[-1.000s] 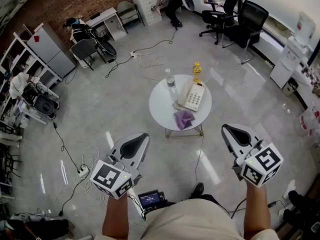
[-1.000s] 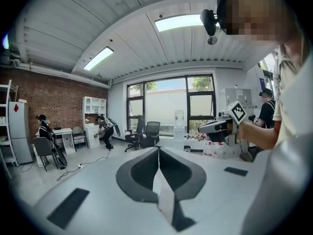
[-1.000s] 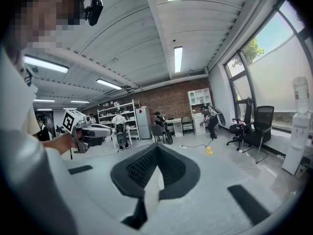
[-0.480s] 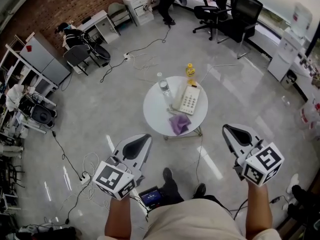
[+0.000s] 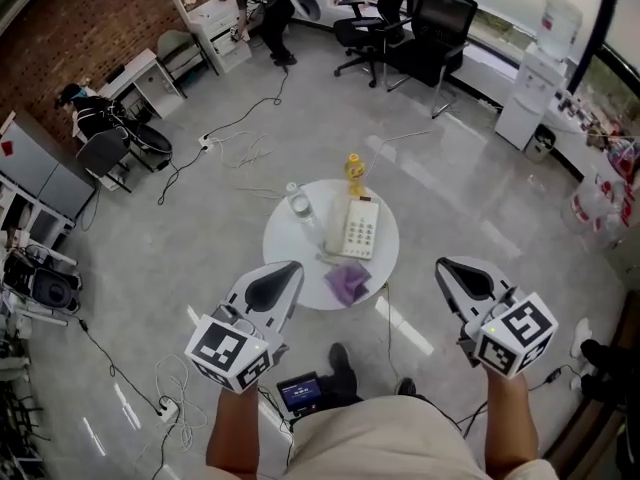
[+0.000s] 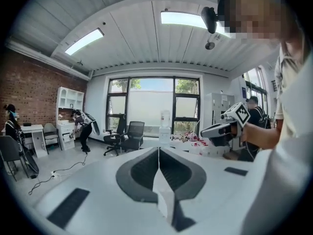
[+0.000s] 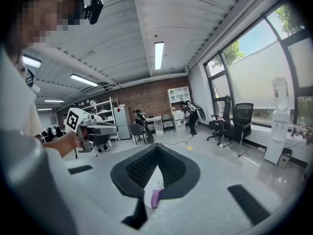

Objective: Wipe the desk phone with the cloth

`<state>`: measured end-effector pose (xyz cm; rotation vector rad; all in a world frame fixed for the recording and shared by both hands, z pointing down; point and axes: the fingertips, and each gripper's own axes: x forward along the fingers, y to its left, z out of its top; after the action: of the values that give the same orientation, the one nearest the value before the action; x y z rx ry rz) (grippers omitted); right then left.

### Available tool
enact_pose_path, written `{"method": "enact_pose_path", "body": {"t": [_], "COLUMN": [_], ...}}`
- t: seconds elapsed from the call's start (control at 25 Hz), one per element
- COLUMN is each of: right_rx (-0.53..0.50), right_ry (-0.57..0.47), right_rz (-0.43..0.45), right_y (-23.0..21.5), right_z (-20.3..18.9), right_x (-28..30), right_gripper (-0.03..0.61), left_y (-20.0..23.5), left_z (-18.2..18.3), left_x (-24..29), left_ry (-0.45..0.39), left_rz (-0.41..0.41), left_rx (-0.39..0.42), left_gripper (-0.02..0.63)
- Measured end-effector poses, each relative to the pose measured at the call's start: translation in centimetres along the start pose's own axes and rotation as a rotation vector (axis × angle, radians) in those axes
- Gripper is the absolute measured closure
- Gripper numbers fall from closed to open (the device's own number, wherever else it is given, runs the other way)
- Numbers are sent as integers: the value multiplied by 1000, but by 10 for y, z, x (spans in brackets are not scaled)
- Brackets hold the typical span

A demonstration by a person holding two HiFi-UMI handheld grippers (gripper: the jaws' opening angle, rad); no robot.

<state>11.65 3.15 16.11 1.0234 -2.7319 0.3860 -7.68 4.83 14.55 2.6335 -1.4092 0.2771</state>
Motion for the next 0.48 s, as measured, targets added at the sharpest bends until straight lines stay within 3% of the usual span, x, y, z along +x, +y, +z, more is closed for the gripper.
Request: {"method": "enact_pose_path", "body": {"t": [0.48], "right_rx": [8], "right_ry": [23], "right_rz": [-70], "right_y": [2], "right_z": [14], "right_x": [82], "right_gripper": [586], "left_y": [73], "left_z": [-10], "left_x": [47], "left_ry": [22], "left_rz": [-144], "left_rx": [16], "left_gripper": [604]}}
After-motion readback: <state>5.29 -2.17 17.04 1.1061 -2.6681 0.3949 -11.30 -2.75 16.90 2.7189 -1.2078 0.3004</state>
